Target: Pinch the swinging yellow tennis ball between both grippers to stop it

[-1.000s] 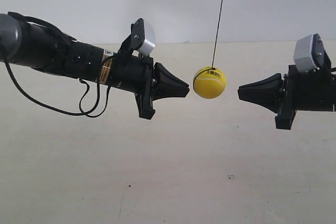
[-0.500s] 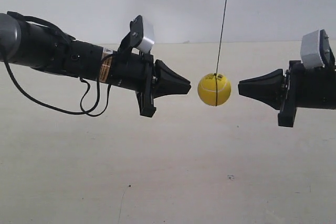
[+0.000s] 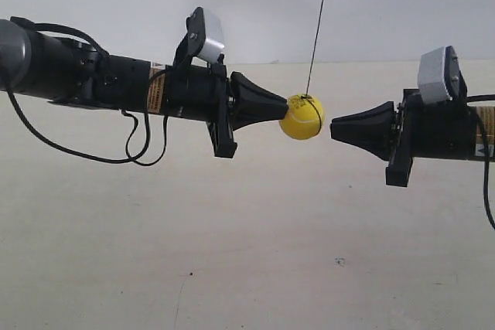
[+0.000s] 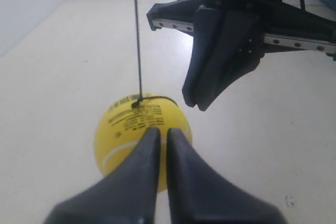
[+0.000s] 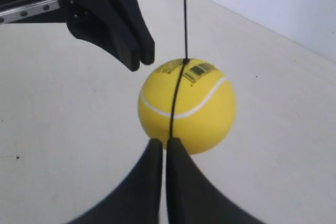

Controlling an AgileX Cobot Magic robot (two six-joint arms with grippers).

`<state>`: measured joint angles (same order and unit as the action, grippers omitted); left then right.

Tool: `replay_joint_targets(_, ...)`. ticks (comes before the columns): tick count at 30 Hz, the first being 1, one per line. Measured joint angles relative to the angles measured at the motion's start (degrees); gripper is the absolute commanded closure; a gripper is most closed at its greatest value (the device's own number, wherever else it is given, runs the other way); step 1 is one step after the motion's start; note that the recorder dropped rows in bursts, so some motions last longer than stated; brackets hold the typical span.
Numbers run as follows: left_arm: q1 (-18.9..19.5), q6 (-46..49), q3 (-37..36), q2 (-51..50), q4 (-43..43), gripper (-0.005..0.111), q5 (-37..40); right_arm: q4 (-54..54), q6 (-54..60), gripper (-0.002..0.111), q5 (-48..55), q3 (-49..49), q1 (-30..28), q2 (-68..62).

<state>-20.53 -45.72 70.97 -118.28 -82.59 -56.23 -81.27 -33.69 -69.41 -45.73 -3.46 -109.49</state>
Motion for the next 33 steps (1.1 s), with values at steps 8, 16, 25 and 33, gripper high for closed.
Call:
replay_joint_targets(8,0.0,2.2,0.0,0.0,2.9,0.102,5.0,2.1,0.6,0.108,-0.1,-0.1,0.1,0.0)
replay_joint_targets(16,0.0,2.9,0.0,0.0,3.5,0.102,5.1,2.4,0.6,0.108,-0.1,-0.5,0.1,0.0)
replay_joint_targets(25,0.0,2.9,0.0,-1.8,3.6,0.102,5.0,2.4,0.6,0.108,-0.1,-0.5,0.1,-1.6)
replay_joint_targets(33,0.0,2.9,0.0,-2.7,3.6,0.102,1.9,2.5,0.6,0.108,-0.1,-0.6,0.1,-1.8)
